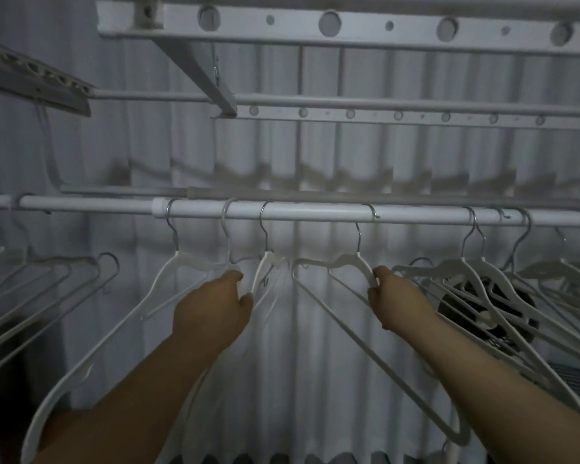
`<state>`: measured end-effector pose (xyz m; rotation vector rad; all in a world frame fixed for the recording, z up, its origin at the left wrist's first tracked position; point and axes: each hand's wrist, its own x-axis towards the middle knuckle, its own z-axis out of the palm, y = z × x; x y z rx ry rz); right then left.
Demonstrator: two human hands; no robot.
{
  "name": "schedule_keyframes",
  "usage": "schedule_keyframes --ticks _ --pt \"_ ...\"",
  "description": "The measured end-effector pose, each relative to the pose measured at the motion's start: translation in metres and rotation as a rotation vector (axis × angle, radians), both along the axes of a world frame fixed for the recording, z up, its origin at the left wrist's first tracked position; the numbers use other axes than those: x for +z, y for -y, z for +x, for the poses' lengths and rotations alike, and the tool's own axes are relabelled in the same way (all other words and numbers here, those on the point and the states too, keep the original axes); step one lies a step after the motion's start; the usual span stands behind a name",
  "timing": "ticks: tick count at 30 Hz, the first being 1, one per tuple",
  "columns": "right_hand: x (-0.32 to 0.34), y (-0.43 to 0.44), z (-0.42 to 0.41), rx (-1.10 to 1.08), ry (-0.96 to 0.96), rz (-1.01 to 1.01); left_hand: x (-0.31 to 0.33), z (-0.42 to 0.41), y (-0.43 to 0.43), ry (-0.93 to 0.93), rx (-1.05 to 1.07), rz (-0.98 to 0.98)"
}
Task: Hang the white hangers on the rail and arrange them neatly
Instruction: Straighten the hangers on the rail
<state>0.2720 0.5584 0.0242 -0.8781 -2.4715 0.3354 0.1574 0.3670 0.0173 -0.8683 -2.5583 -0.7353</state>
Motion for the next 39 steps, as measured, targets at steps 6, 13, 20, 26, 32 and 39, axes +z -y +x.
schedule_keyframes --ticks 6,13,20,26,32,39 --pt "-0.002 -0.006 0.003 -0.003 0.011 0.03 0.019 0.003 -0.022 -0.455 -0.172 0.155" --pt "-0.005 -0.021 0.017 -0.052 0.047 0.071 0.05 -0.01 -0.067 -0.551 -0.198 -0.036" --pt "0.002 -0.028 0.01 -0.075 0.012 0.124 0.047 -0.025 -0.074 -0.606 -0.185 -0.026" --pt "0.024 -0.028 -0.017 -0.114 0.054 0.137 0.046 -0.027 -0.072 -0.649 -0.149 -0.083" --pt "0.021 -0.036 -0.026 -0.121 0.179 0.127 0.046 -0.024 -0.068 -0.553 -0.199 0.004" --pt "-0.009 -0.049 0.02 -0.05 0.191 -0.124 0.03 0.002 -0.057 -0.559 -0.51 -0.029"
